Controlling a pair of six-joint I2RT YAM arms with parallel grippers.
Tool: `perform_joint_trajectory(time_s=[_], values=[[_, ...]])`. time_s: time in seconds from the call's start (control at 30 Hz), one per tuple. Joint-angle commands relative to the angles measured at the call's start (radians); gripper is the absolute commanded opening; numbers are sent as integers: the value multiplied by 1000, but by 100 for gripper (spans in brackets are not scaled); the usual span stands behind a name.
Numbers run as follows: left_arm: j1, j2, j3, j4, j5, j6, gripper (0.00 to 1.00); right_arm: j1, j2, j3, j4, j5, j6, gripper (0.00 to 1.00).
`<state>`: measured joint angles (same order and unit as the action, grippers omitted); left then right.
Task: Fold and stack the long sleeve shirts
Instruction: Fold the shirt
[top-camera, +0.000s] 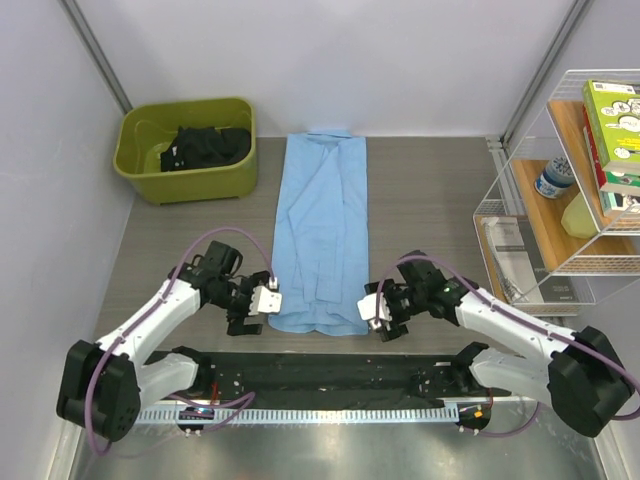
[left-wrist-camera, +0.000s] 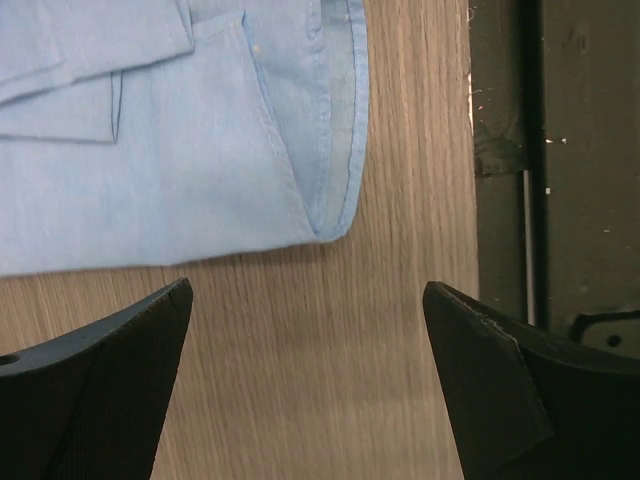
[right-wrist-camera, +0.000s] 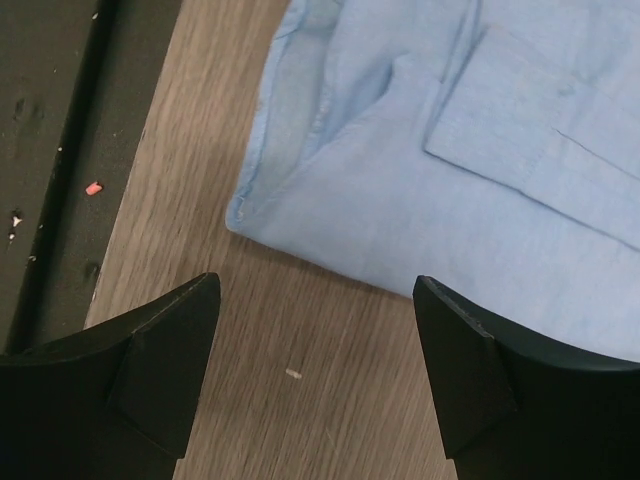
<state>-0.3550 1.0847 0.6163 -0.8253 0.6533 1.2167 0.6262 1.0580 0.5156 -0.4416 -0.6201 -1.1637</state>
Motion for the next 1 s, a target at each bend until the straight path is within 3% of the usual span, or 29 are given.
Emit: perform_joint_trajectory(time_s=[0.0,0.23,0.37,0.53,0.67,0.73,0.77,0.83,0.87,0.97], values=[[1,6,-52,182,104,116,96,53,26,-60,228,6,-122,83],[1,84,-92,276,111,165,96,107,121,-144,371,55,-229,78],[-13,127,-105,293,89,213,89,110,172,-175,435,80,-258,70],[-27,135,-121,302,71,224,80,110,214,-186,512,108,-274,50],[-30,121,-109,304,72,192,51,112,204,-175,503,100,-254,36],[-39,116,-95,295,72,169,43,112,185,-166,478,97,-248,30],[-42,115,-75,288,78,153,33,112,178,-151,466,95,-228,27],[-56,110,-63,273,92,127,25,112,160,-135,448,99,-194,22],[-67,106,-52,275,77,118,17,112,155,-114,448,103,-144,16],[-110,104,-23,281,45,25,4,112,146,-63,448,152,-38,1]])
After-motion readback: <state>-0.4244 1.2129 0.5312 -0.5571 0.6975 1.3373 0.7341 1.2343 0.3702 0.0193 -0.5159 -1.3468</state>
